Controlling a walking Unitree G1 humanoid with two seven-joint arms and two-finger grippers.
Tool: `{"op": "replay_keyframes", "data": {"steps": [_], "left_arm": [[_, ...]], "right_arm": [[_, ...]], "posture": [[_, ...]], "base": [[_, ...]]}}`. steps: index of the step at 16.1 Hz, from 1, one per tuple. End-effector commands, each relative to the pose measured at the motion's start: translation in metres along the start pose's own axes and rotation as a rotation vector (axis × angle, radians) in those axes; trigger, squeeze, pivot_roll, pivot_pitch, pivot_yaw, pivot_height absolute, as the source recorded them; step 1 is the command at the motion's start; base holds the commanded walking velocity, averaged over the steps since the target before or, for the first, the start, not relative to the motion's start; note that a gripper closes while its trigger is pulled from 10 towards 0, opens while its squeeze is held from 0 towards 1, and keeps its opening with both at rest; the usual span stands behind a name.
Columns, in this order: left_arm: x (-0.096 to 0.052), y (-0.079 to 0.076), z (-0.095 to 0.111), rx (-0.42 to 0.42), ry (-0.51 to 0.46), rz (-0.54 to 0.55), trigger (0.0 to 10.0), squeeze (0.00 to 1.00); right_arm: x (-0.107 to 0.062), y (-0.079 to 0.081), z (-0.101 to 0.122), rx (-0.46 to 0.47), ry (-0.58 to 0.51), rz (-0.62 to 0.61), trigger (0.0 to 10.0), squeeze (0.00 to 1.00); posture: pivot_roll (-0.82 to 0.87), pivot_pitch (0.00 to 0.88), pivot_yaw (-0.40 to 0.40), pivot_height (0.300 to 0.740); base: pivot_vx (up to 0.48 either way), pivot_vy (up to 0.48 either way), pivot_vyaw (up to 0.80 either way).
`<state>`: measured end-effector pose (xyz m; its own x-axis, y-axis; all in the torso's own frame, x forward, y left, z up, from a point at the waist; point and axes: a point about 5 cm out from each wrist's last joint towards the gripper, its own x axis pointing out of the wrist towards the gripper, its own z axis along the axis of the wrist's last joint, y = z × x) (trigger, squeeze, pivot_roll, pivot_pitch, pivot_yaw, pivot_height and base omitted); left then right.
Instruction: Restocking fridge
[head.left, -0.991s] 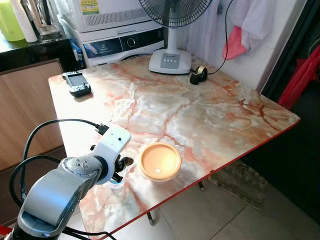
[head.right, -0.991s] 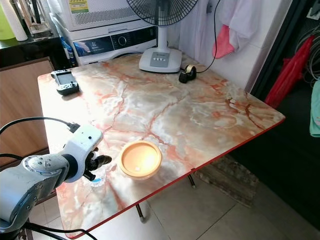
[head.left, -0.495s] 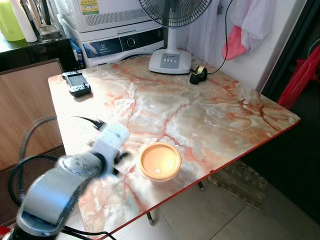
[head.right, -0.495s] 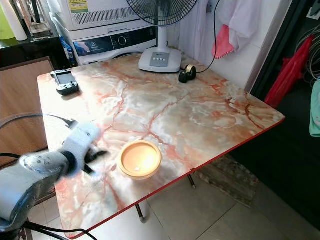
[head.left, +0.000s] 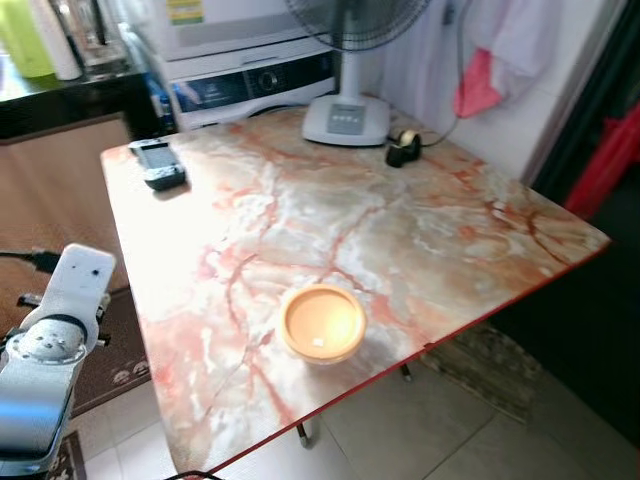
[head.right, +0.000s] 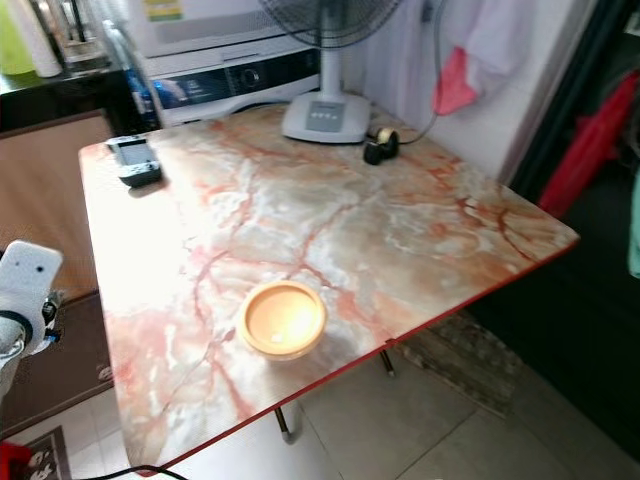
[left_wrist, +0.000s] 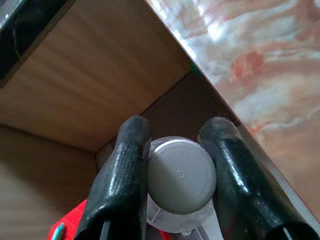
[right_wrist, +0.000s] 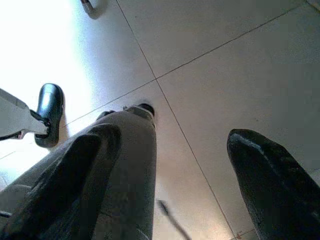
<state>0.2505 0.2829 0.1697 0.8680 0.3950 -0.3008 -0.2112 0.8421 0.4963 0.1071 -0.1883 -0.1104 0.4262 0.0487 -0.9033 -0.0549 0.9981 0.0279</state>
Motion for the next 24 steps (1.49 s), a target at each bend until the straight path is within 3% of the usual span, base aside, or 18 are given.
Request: {"op": "replay_keyframes", "data": {"steps": [1,2,4,7,8,9,10,13,15,19,24], "left_arm": [[0.006,-0.011,-0.065,-0.127,0.127,0.011,10.0,0.0],[0.001,-0.023,-0.099,-0.158,0.172,0.008,10.0,0.0],[-0.001,-0.031,-0.107,-0.179,0.176,-0.019,10.0,0.0],[0.0,-0.031,-0.108,-0.181,0.162,-0.013,10.0,0.0],[-0.005,-0.065,-0.147,-0.112,0.248,-0.106,10.0,0.0],[-0.01,-0.083,-0.167,-0.089,0.281,-0.158,10.0,0.0],[-0.009,-0.092,-0.179,-0.105,0.267,-0.157,10.0,0.0],[-0.011,-0.102,-0.199,-0.107,0.332,-0.158,10.0,0.0],[-0.021,-0.113,-0.219,-0.073,0.397,-0.183,10.0,0.0],[-0.033,-0.113,-0.241,-0.097,0.462,-0.111,10.0,0.0],[-0.041,-0.125,-0.252,-0.112,0.53,-0.164,10.0,0.0]], "right_arm": [[-0.001,0.006,-0.011,0.01,0.039,0.018,10.0,0.0],[-0.001,0.006,-0.011,0.012,0.038,0.016,10.0,0.0],[-0.001,0.005,-0.011,0.011,0.037,0.015,10.0,0.0],[-0.001,0.005,-0.011,0.011,0.037,0.015,10.0,0.0],[-0.001,0.004,-0.01,0.005,0.034,0.013,10.0,0.0],[-0.001,0.003,-0.009,0.002,0.032,0.012,10.0,0.0],[-0.001,0.003,-0.009,0.003,0.032,0.011,10.0,0.0],[-0.001,0.003,-0.01,0.004,0.033,0.009,10.0,0.0],[-0.002,0.002,-0.012,0.015,0.032,0.003,10.0,0.0],[-0.003,0.001,-0.014,0.024,0.031,0.001,10.0,0.0],[-0.003,0.0,-0.015,0.022,0.032,0.003,10.0,0.0]], "posture": [[0.21,0.0,-0.007,0.74],[0.2,0.0,-0.011,0.74],[0.2,0.0,-0.011,0.74],[0.2,0.0,-0.011,0.74],[0.19,0.0,-0.014,0.74],[0.19,0.0,-0.014,0.74],[0.18,0.0,-0.013,0.74],[0.17,0.0,-0.013,0.74],[0.15,0.0,-0.011,0.74],[0.16,0.001,-0.027,0.74],[0.15,0.016,-0.033,0.74]], "base": [[0.0,0.0,0.0],[0.0,0.0,0.0],[0.0,0.0,0.0],[0.0,0.0,0.0],[0.0,0.0,0.0],[0.0,0.0,0.0],[0.0,0.0,0.0],[0.0,0.0,0.0],[0.0,0.0,0.0],[0.0,0.0,0.0],[0.0,0.0,0.0]]}}
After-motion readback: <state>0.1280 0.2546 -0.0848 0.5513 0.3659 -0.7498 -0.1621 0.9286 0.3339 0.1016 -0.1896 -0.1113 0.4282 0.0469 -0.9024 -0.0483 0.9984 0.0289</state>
